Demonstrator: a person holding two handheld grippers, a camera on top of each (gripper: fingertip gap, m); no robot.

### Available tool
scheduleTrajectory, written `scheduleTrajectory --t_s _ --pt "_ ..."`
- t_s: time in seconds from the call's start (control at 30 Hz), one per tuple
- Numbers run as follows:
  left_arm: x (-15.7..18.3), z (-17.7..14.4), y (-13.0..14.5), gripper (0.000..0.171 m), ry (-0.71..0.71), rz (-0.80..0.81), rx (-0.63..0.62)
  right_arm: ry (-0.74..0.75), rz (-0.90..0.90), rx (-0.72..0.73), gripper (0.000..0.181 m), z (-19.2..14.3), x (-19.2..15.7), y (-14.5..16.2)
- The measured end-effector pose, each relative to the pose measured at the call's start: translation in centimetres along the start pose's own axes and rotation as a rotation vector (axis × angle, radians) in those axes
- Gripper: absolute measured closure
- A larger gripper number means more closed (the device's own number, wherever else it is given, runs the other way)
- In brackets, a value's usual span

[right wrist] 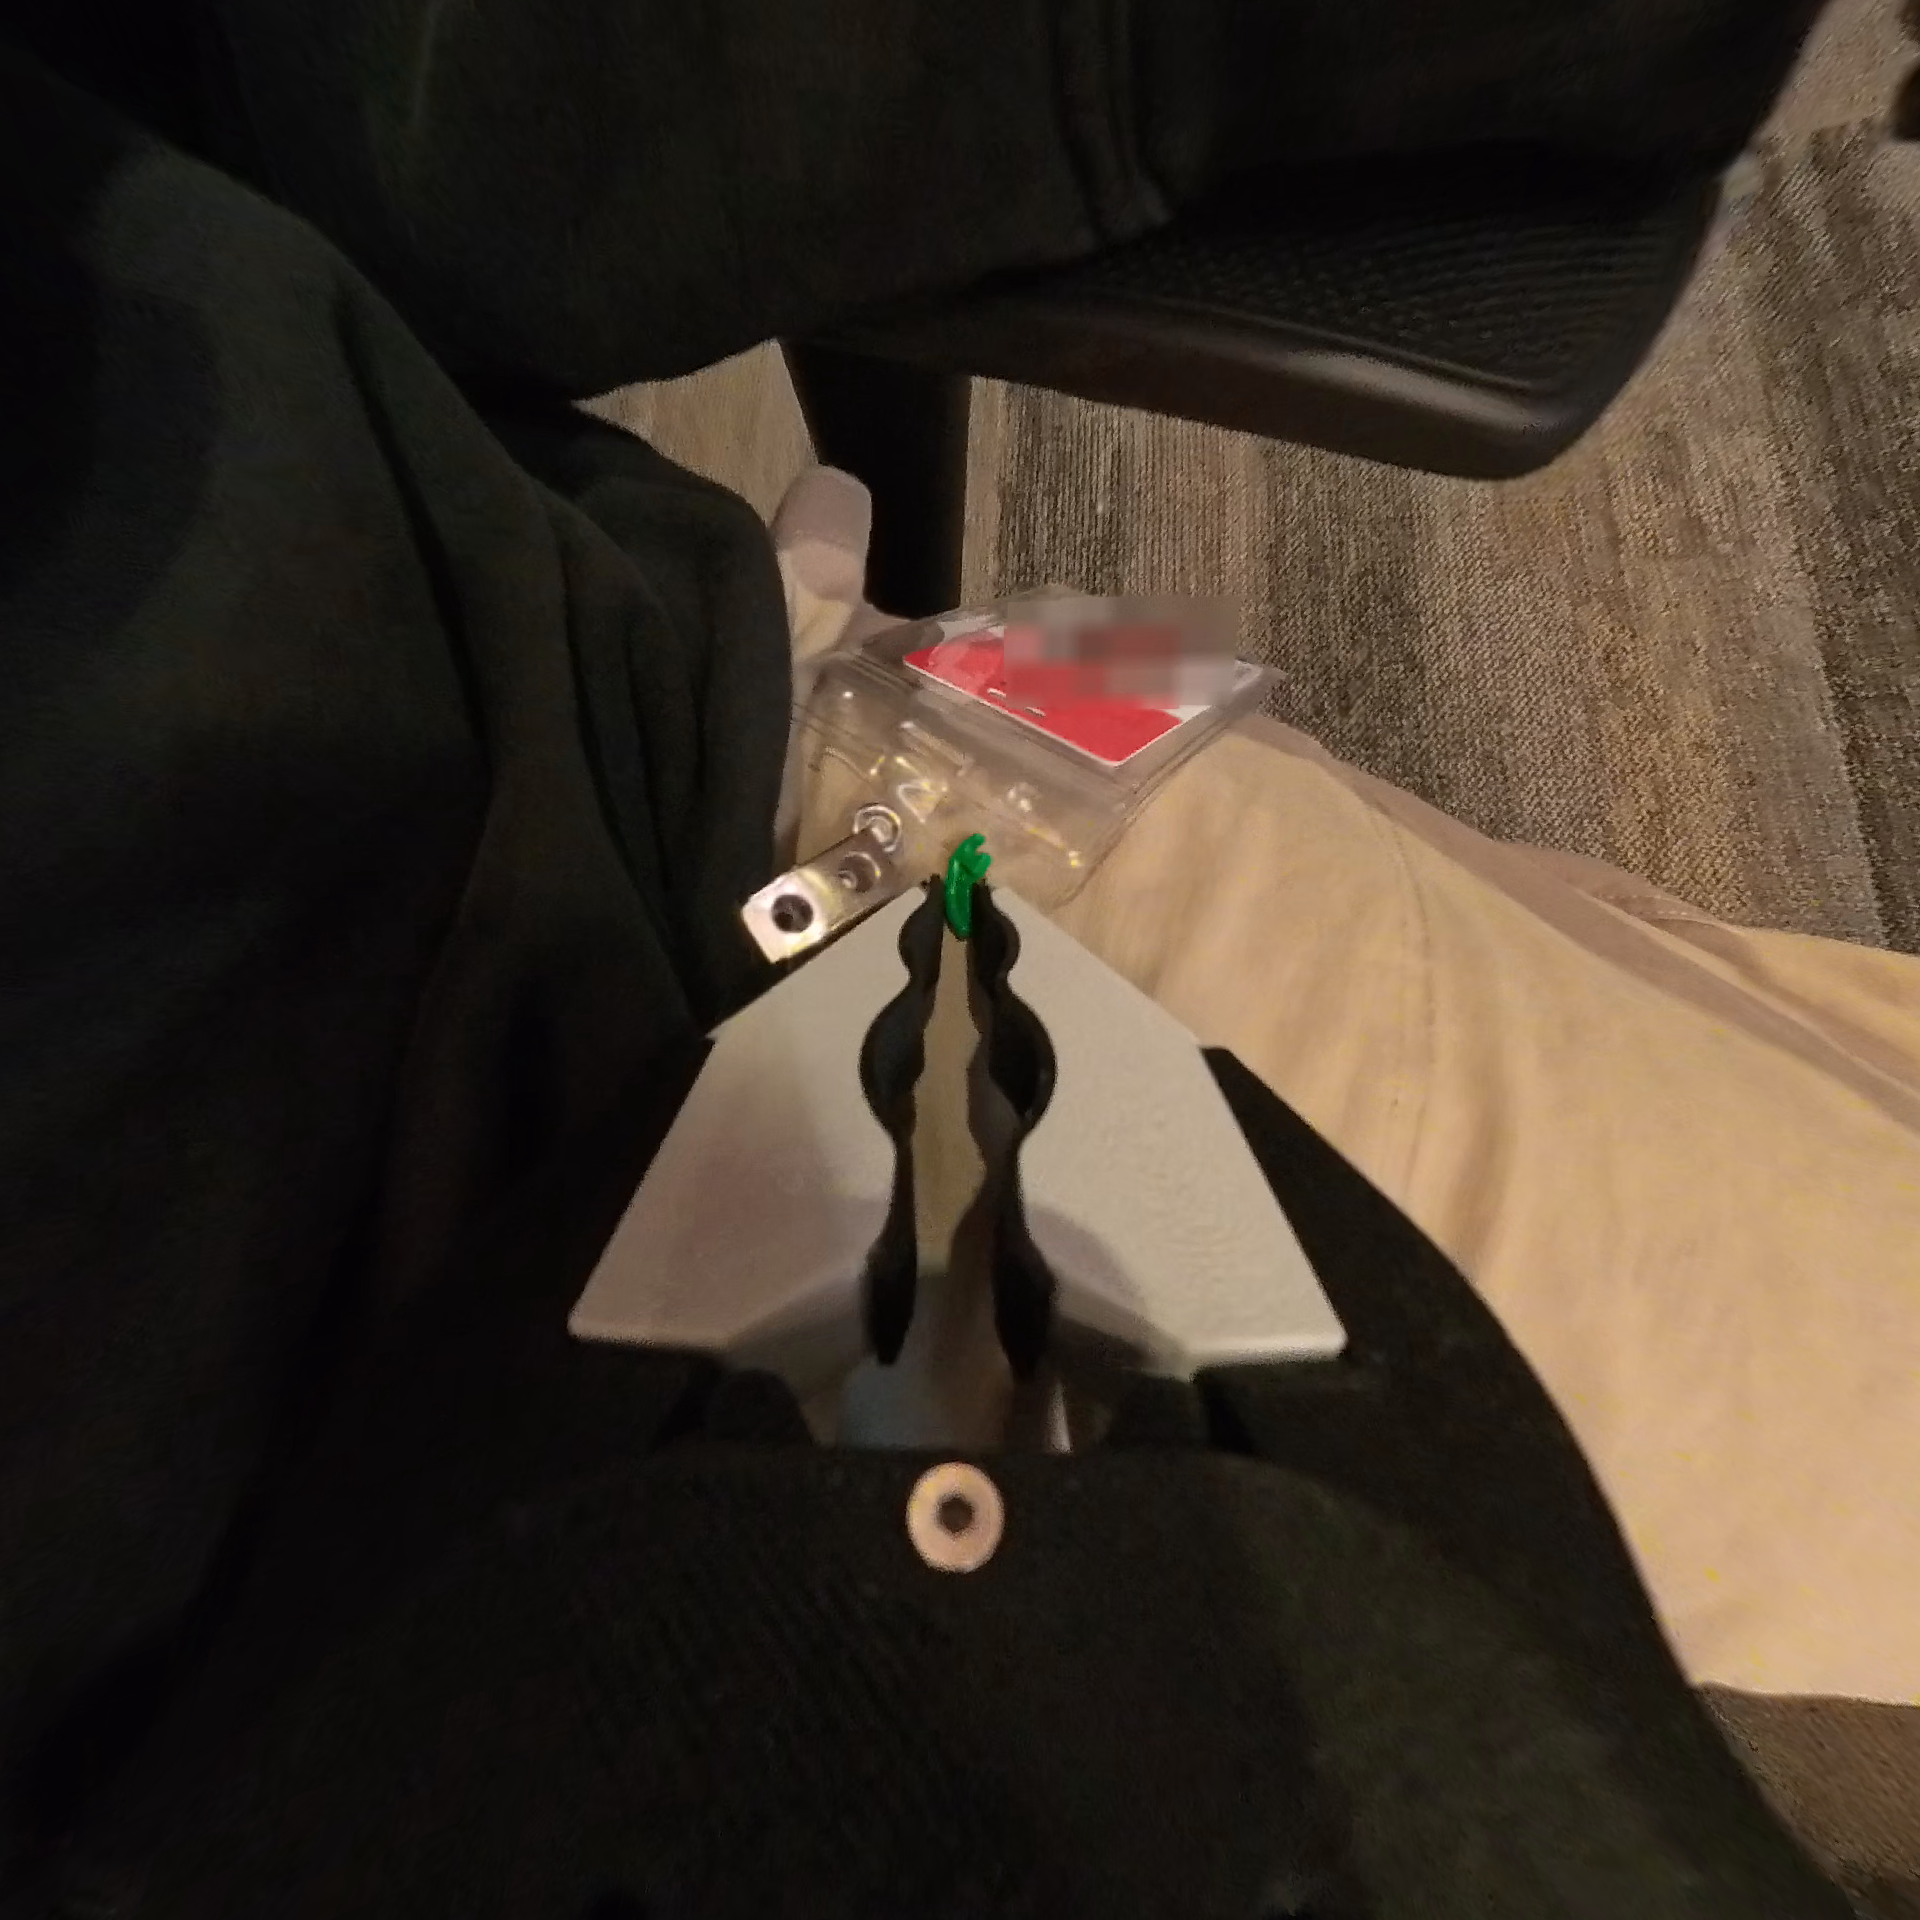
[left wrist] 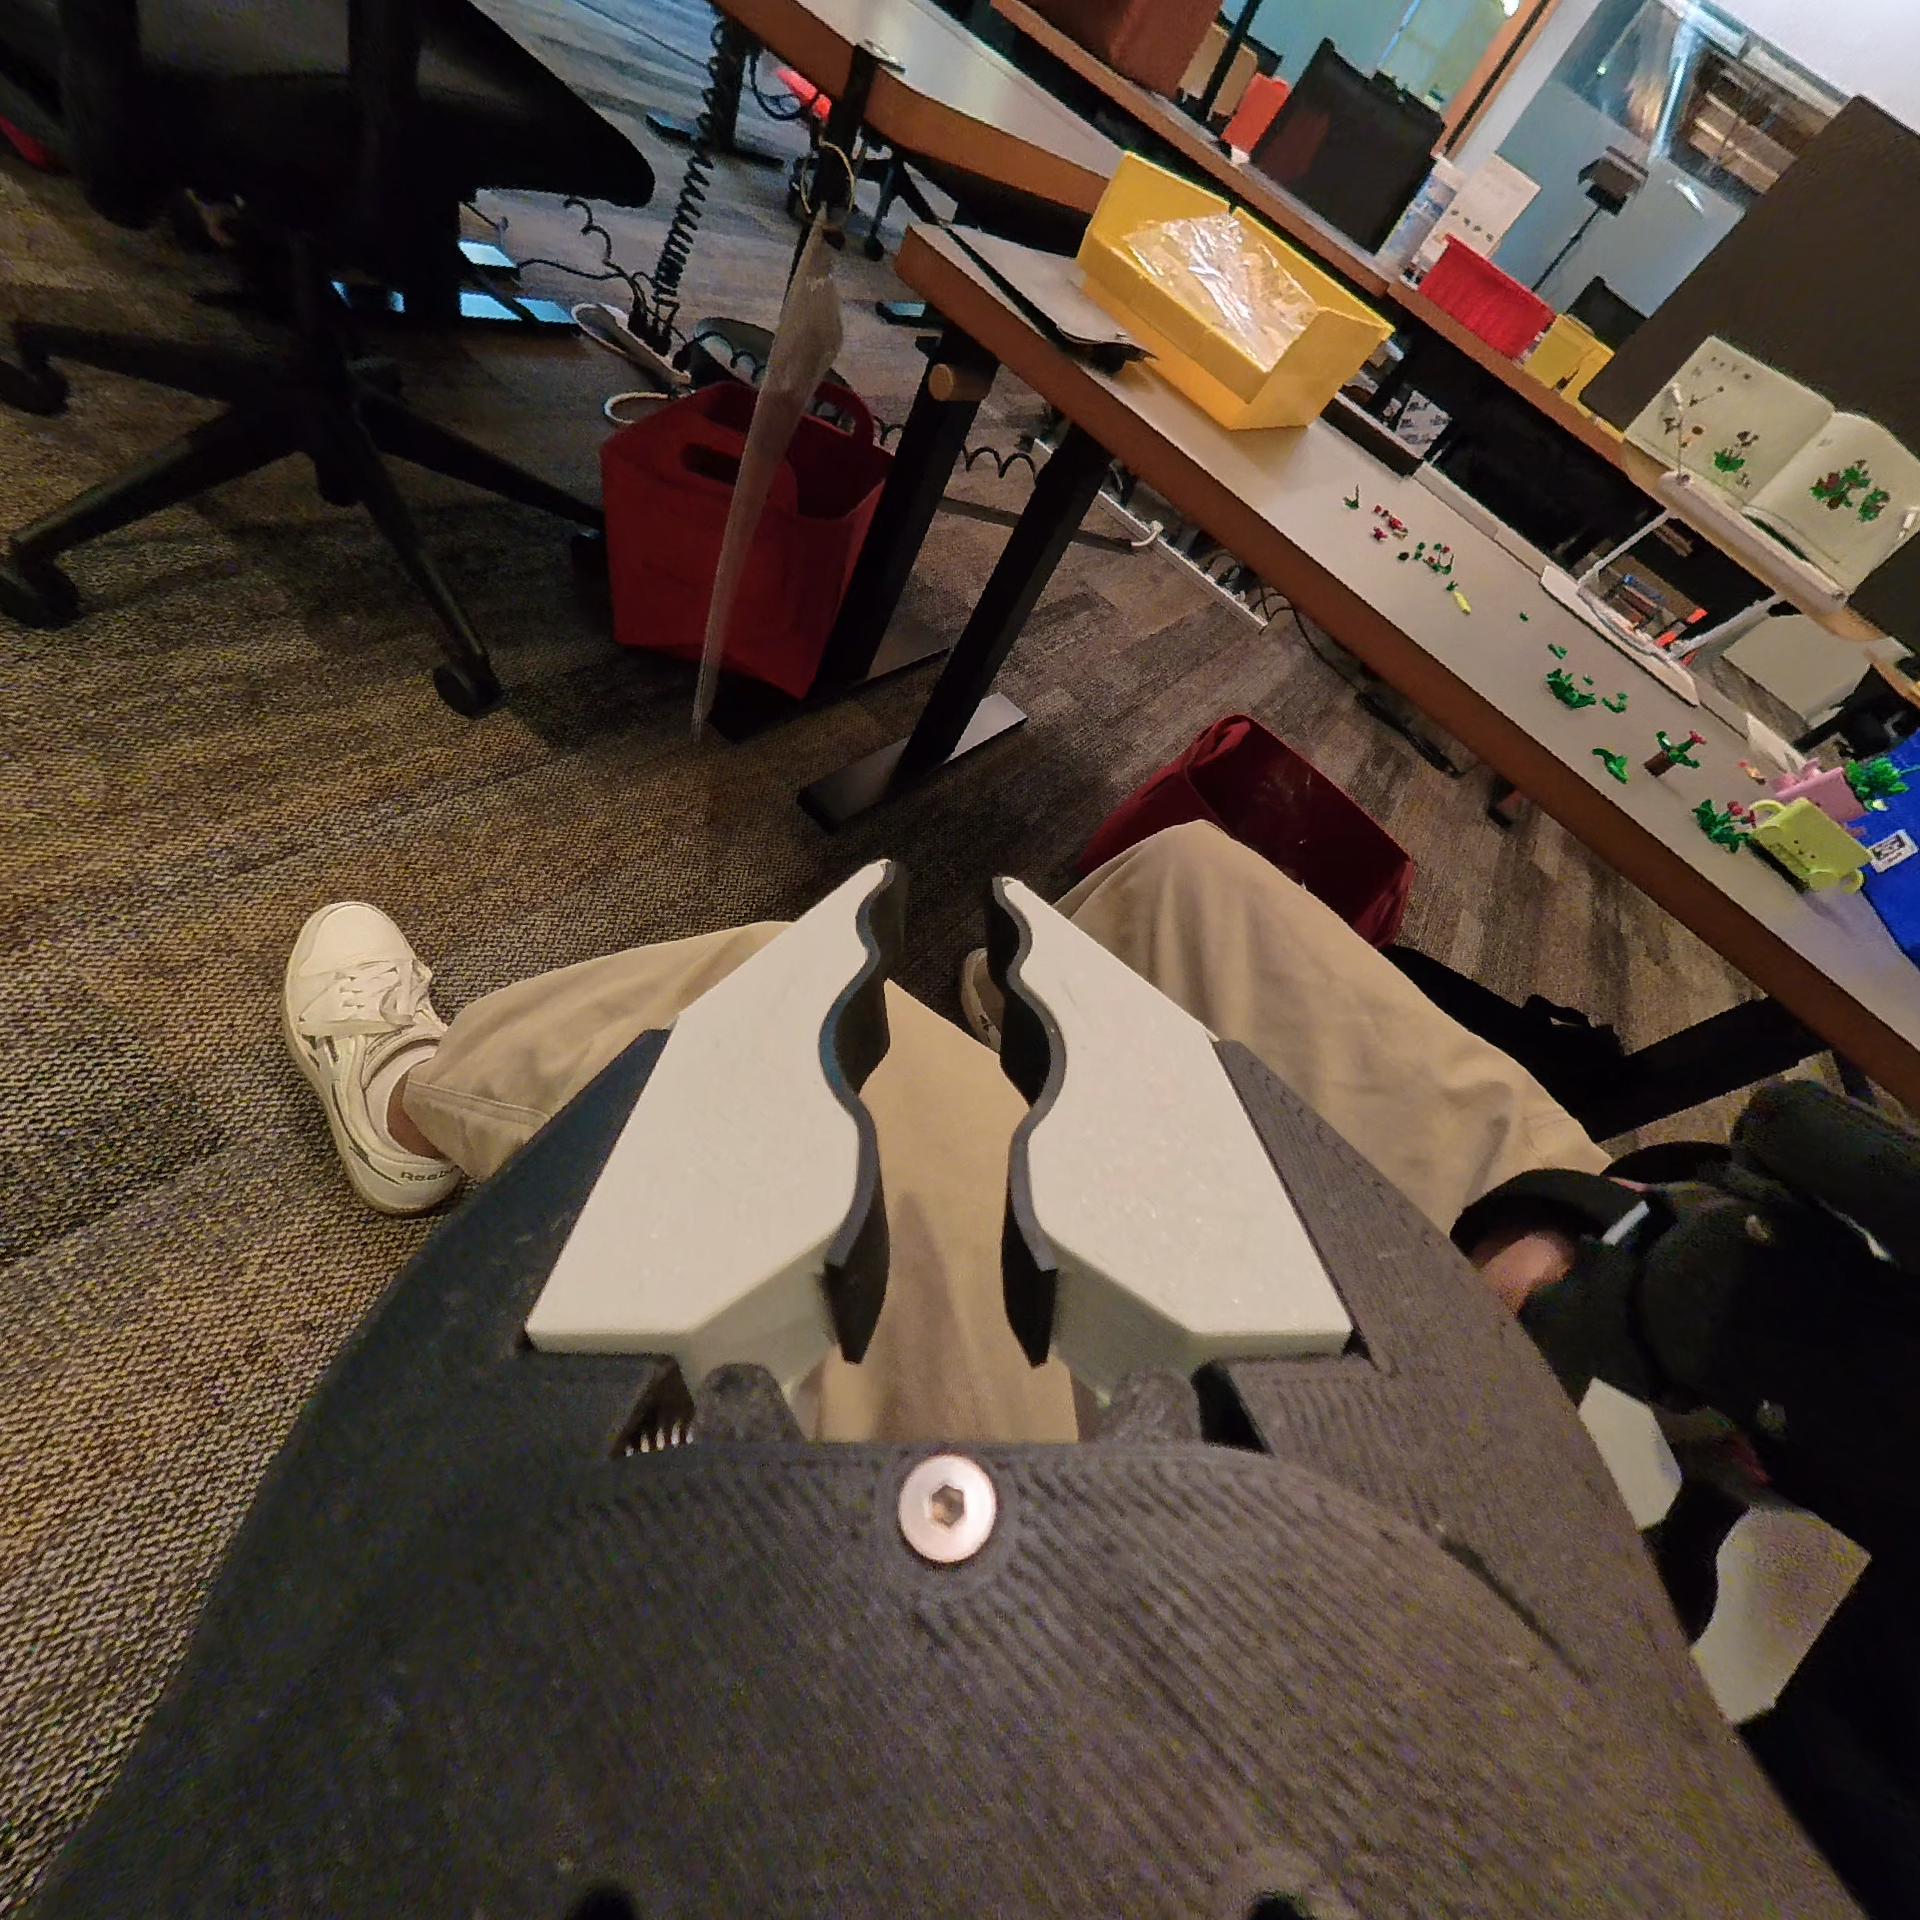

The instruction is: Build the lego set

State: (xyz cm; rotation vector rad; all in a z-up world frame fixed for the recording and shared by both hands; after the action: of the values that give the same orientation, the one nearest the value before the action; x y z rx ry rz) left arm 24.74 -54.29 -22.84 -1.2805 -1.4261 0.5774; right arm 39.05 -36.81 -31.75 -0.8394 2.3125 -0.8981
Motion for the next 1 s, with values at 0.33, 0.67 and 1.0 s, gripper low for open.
scheduleTrajectory --t_s 0.33,0.67,1.0 --pt "4.3 0.5 -0.2 0.153 0.238 0.086 0.013 0.176 0.274 0.449 0.178 -10.4 2.9 0.9" --pt "20.6 3.4 3.4 0.145 0.754 0.447 -0.142 -0.067 0.548 0.994 0.179 -22.9 0.7 1.6" --pt "27.0 4.6 3.0 0.155 1.107 0.555 -0.168 -0.331 0.656 1.079 0.179 -24.5 -3.4 2.0"
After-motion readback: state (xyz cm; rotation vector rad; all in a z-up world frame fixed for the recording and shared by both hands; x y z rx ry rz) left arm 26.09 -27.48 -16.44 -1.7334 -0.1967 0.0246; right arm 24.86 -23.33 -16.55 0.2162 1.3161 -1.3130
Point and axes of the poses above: each gripper's, where its closed fingertips meet, z out along the fingers, y out of its underside, x = y × z across the jaws, the point moved 3 cm from there along -z, back along the fingers, and after that the axes turned 2 degrees about z, right-handed, at the moved point
